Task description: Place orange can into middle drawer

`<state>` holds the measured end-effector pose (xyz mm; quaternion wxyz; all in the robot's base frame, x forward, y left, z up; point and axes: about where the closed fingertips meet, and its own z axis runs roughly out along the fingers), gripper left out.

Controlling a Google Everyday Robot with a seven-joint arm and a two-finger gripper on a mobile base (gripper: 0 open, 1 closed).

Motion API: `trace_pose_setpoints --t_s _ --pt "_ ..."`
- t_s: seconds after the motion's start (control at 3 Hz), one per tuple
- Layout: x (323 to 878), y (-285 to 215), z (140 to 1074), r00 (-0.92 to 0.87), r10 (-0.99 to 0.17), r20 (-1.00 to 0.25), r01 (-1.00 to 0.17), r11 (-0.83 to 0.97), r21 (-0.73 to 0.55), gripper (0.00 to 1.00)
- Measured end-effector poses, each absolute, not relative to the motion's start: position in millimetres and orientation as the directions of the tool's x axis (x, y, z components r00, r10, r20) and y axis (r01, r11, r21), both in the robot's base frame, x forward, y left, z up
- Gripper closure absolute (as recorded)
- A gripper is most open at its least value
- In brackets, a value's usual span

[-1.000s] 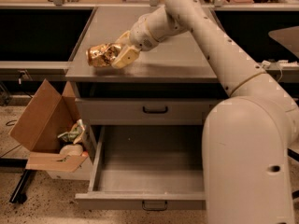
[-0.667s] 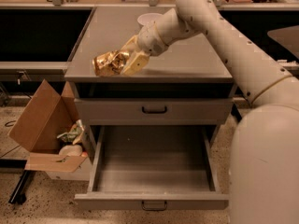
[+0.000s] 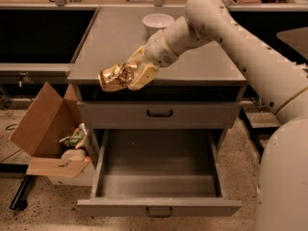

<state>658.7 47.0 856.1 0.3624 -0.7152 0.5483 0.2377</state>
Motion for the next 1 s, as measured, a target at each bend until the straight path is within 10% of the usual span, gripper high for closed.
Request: trace_pose_setpoints --t_s 1.0 --pt "574 64 835 0.159 -0.639 -0.752 -0.975 0.019 -0.222 1.0"
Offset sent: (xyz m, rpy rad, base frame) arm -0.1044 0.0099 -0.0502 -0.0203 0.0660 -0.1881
